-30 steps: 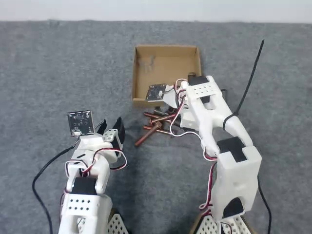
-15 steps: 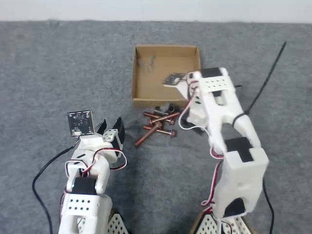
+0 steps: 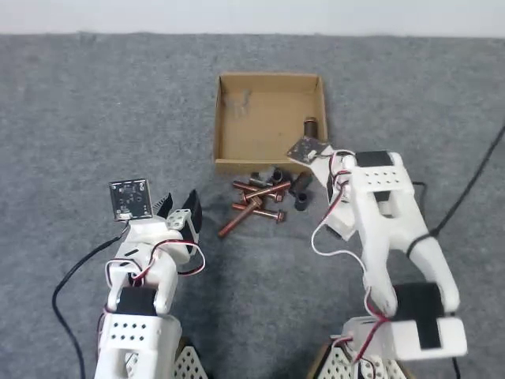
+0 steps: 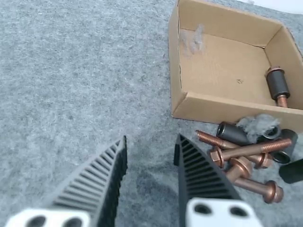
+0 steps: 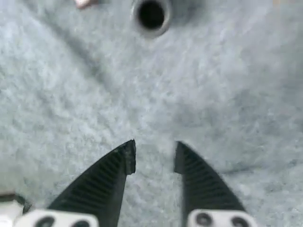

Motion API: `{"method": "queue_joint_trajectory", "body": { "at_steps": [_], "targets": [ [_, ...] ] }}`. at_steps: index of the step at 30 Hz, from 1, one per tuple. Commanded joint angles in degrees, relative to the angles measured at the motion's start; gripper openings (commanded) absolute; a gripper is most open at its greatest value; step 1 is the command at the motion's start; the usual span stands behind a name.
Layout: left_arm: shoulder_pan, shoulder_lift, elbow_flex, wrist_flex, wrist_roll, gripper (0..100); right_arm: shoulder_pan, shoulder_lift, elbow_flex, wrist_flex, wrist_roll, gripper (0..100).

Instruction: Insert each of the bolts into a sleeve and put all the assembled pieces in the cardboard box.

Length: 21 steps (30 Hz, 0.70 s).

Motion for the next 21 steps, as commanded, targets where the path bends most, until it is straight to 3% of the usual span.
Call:
{"method": "queue_joint_trajectory", "body": {
  "at_steps": [1, 6, 11, 15, 21],
  "targets": [
    [0.3, -1.1, -0.8, 0.0, 0.4, 16, -2.0, -4.5, -0.1, -3.0, -4.8, 17.3],
    [0.3, -1.1, -0.8, 0.1, 0.4, 16, -8.3, -2.8, 0.1, -9.1, -11.2, 17.7],
    [0.3, -1.1, -0.8, 0.1, 0.4, 16, -10.9, 2.7, 0.6, -22.2, -17.8, 17.7],
    [0.3, -1.1, -0.8, 0.1, 0.4, 16, -10.7, 6.4, 2.9, -29.5, -17.9, 17.6],
    [0.3, -1.1, -0.8, 0.1, 0.4, 16, -10.9, 7.5, 3.5, -31.3, -17.9, 17.3]
  ]
}}
